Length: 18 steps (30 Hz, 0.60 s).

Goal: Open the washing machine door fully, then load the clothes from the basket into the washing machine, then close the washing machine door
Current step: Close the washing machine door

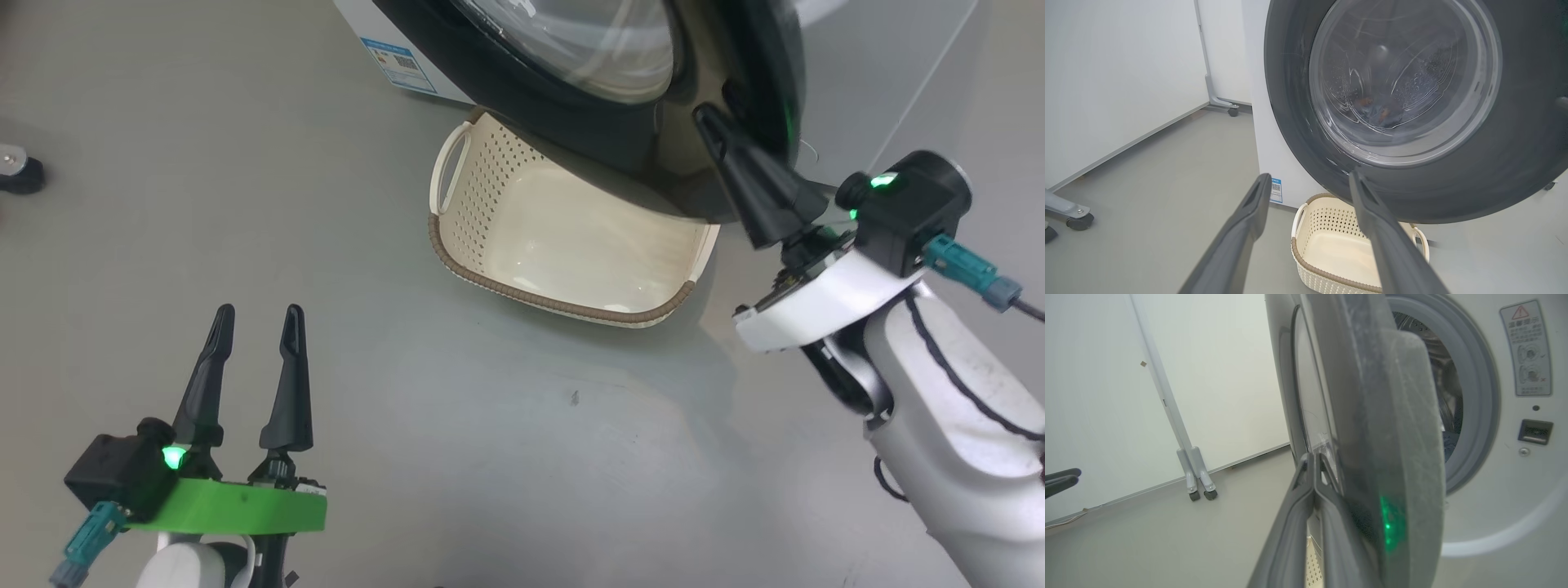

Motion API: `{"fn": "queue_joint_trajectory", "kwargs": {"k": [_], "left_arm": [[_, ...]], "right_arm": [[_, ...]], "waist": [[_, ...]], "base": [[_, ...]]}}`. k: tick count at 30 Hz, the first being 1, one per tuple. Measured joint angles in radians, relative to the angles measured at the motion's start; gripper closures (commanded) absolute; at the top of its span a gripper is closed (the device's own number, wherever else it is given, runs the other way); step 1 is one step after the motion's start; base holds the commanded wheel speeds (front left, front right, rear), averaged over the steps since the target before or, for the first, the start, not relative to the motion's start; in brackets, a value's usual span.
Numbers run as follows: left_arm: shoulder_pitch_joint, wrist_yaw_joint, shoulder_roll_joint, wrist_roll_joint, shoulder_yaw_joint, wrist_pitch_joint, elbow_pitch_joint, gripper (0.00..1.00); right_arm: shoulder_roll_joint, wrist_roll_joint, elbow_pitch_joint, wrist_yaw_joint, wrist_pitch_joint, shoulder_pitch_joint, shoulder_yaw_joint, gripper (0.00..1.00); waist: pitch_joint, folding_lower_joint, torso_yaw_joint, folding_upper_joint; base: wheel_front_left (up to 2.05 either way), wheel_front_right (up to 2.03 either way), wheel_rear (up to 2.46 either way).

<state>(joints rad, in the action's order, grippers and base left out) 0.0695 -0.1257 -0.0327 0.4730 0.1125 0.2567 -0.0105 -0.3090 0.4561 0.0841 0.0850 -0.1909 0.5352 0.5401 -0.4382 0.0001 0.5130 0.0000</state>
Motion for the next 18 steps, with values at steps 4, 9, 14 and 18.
{"fn": "queue_joint_trajectory", "kwargs": {"k": [4,9,14,18], "left_arm": [[0.02,0.0,0.0,0.002,0.013,0.0,-0.003,0.0],[0.042,0.0,0.001,0.012,0.027,0.0,-0.009,0.0],[0.064,0.0,0.002,0.021,0.042,0.0,-0.019,0.0],[0.086,0.0,0.004,0.038,0.052,0.0,-0.026,0.0]], "right_arm": [[-0.007,0.001,0.018,-0.017,-0.001,0.055,-0.042,1.0],[-0.008,0.005,0.044,-0.028,-0.001,0.117,-0.082,1.0],[-0.022,0.007,0.071,-0.045,0.001,0.195,-0.116,1.0],[-0.036,0.01,0.094,-0.045,0.002,0.261,-0.139,1.0]], "waist": [[-0.018,0.0,-0.001,0.0],[-0.043,0.0,-0.002,0.0],[-0.072,0.0,0.0,0.0],[-0.097,0.0,0.003,0.0]], "base": [[0.0,0.0,0.0],[0.0,0.0,0.0],[0.0,0.0,0.0],[0.0,0.0,0.0]]}}
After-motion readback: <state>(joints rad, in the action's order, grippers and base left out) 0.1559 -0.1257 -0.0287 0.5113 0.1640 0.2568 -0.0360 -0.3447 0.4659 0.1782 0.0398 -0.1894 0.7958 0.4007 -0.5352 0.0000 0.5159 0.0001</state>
